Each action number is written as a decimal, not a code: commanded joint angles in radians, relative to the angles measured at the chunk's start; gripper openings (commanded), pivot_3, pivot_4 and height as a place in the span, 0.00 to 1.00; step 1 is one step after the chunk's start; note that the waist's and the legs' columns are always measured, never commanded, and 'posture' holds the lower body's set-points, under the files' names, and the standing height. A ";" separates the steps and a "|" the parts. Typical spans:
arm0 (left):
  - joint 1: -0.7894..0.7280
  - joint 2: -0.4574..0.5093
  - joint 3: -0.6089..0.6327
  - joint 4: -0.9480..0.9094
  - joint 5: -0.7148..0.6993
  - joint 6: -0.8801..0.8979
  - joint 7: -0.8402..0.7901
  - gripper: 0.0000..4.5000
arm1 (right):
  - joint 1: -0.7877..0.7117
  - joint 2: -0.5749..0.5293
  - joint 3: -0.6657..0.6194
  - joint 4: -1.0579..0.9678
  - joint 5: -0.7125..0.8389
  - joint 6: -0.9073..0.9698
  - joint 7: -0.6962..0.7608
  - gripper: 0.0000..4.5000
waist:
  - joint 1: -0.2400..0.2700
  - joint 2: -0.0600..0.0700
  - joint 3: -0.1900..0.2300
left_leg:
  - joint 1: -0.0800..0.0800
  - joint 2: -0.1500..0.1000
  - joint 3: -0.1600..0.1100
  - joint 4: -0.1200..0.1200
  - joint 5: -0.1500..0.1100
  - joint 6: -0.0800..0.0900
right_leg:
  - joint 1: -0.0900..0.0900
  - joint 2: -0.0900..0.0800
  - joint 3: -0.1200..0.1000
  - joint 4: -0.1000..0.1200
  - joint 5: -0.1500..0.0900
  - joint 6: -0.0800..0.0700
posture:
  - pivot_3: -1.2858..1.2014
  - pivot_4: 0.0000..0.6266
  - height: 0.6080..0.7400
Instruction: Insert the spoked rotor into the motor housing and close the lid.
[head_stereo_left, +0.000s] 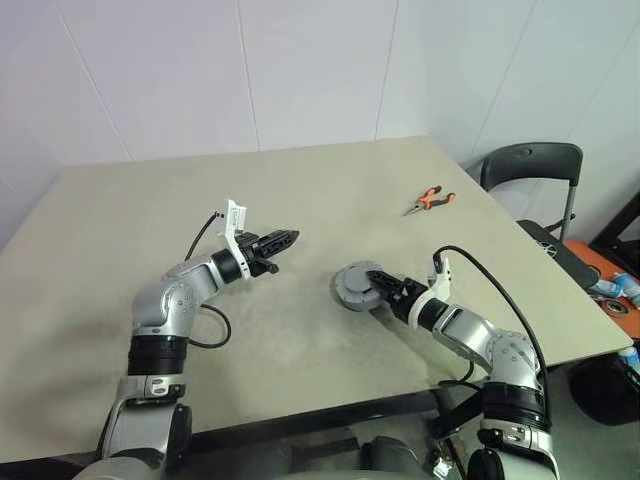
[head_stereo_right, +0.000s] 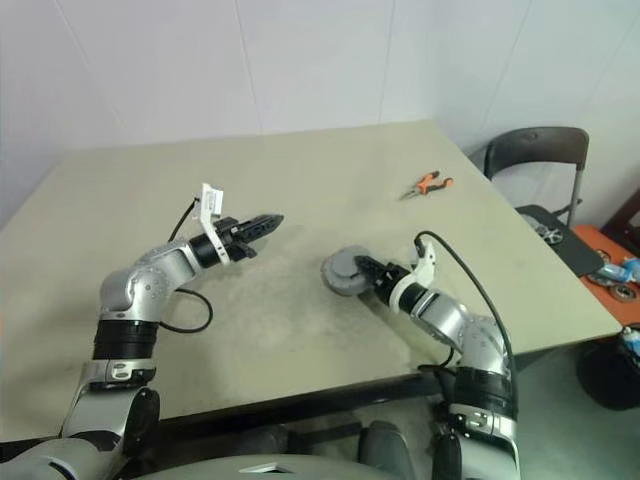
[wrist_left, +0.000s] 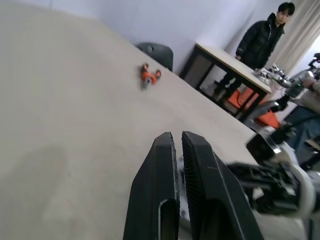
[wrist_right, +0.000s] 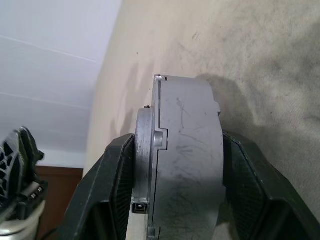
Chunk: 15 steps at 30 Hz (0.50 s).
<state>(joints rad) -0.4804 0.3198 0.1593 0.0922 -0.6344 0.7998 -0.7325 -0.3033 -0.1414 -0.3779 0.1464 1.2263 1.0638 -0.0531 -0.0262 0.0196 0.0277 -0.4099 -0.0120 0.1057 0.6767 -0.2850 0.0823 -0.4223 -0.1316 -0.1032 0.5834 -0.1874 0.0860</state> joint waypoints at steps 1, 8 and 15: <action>0.022 0.050 0.085 -0.102 -0.139 0.117 -0.024 0.08 | -0.031 0.034 -0.016 0.005 0.057 0.020 0.010 0.48 | -0.002 0.000 0.001 | 0.000 0.000 0.000 -0.001 0.000 -0.001 | -0.001 0.000 0.000 0.000 0.000 -0.001 | 0.52 0.00 1.00; 0.055 0.086 0.169 -0.056 -0.216 0.185 0.018 0.08 | -0.094 0.076 -0.014 -0.065 0.139 0.030 0.046 0.48 | 0.000 0.000 0.006 | -0.001 0.000 0.001 -0.014 0.005 -0.012 | -0.009 0.002 0.000 -0.001 0.002 0.000 | 0.52 0.00 1.00; 0.070 0.014 0.275 -0.016 -0.338 0.226 0.099 0.08 | -0.160 0.094 -0.018 -0.069 0.155 -0.005 0.063 0.48 | 0.020 -0.005 0.011 | -0.003 0.000 0.001 -0.013 0.005 -0.012 | -0.010 0.003 -0.001 -0.002 0.001 -0.001 | 0.52 0.00 1.00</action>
<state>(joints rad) -0.3885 0.3385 0.3890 0.0869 -0.9150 1.0218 -0.6522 -0.4314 -0.0544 -0.3809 0.1371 1.3312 1.0794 -0.0206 -0.0060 0.0149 0.0384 -0.4132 -0.0123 0.1068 0.6643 -0.2798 0.0703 -0.4322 -0.1297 -0.1046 0.5805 -0.1865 0.0845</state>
